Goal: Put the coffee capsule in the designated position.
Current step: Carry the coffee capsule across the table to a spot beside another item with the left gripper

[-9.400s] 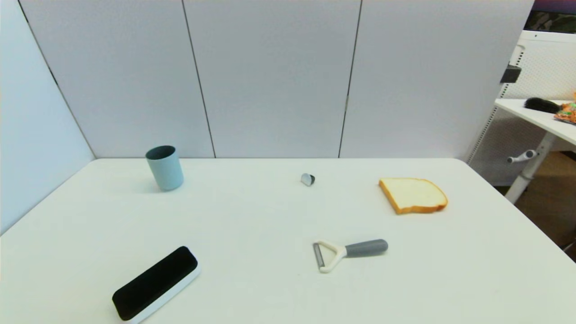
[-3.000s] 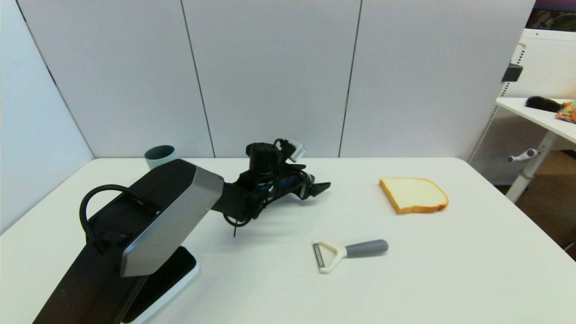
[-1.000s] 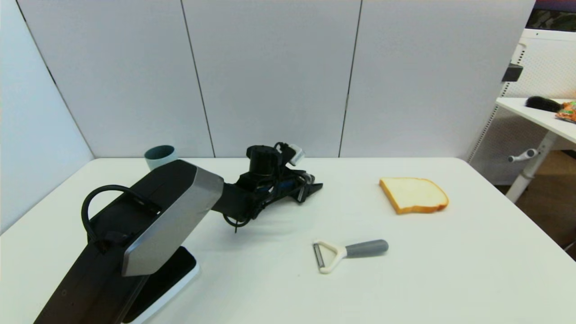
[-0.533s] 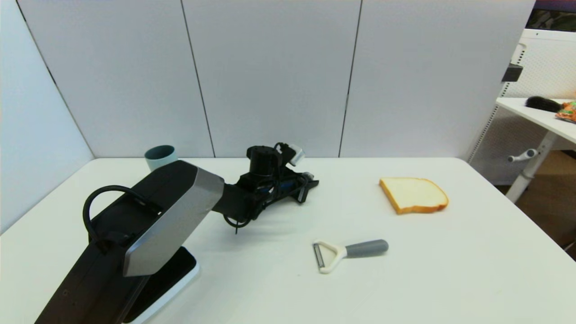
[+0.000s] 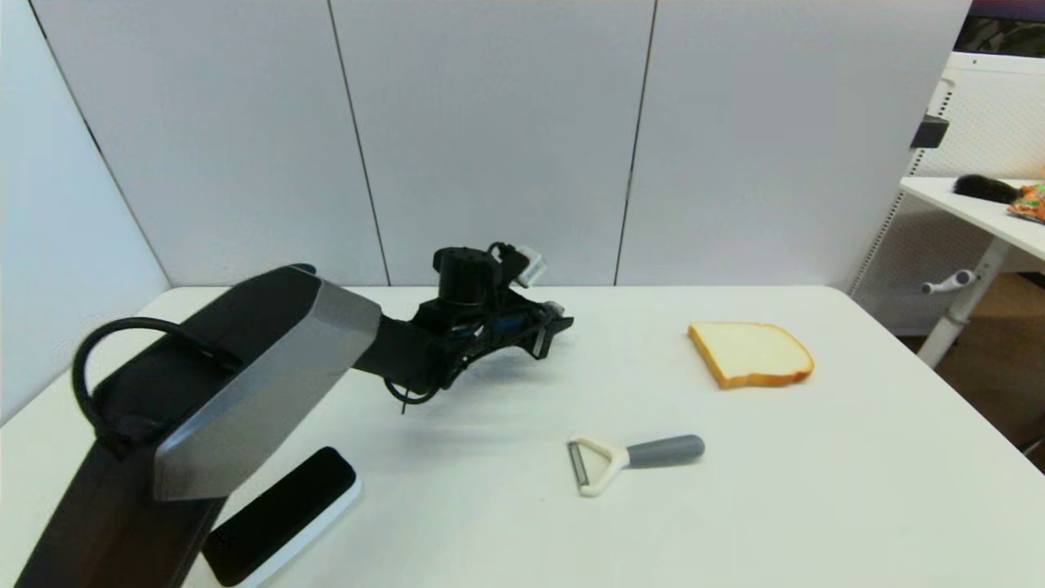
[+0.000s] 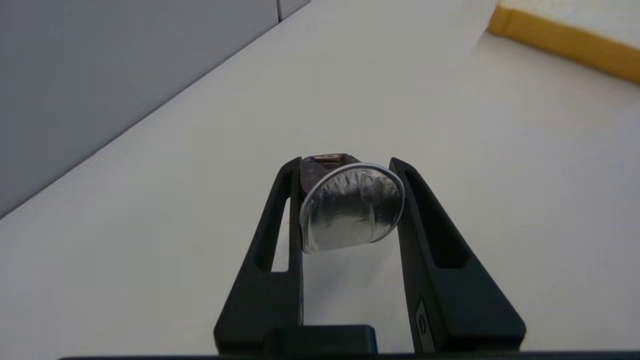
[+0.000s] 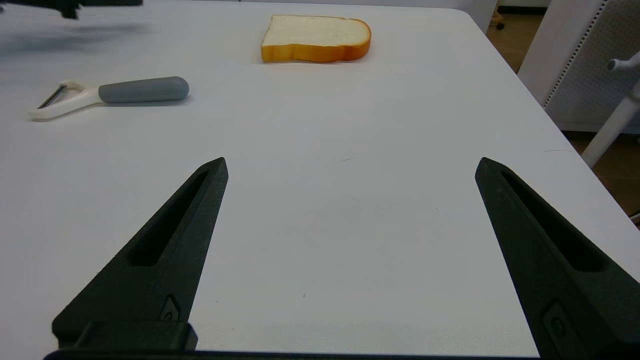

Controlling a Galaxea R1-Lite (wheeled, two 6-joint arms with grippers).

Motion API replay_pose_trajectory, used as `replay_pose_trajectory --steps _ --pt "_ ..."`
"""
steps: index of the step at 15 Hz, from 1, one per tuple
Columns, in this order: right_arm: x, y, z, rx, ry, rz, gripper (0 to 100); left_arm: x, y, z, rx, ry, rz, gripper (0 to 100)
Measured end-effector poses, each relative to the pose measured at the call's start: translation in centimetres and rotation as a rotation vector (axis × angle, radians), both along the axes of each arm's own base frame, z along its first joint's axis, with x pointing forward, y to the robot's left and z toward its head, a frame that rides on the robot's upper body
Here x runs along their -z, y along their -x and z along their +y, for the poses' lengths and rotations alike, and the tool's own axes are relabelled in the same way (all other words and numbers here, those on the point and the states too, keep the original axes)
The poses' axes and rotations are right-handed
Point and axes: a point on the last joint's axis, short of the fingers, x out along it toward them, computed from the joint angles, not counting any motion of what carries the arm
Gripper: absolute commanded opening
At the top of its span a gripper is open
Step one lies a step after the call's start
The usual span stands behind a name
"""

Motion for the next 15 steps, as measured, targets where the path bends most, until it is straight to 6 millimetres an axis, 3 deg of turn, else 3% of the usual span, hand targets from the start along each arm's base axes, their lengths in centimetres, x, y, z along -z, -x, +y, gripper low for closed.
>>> replay_pose_trajectory --steps 3,6,11,15 --pt "0.0 0.0 0.0 0.0 0.0 0.0 100 -3.5 3.8 3.3 -0.025 -0.027 0.013 0" --pt "0.0 0.0 0.0 0.0 0.0 0.0 100 -5.8 8.9 7.9 -0.086 -0.07 0.03 0" --pt "0.0 0.0 0.0 0.001 0.0 0.0 100 -6.7 17.4 14.8 -0.177 -0.102 0.061 0" --pt "0.0 0.0 0.0 0.0 0.0 0.0 100 -6.7 21.7 16.7 -0.177 -0.114 0.039 0"
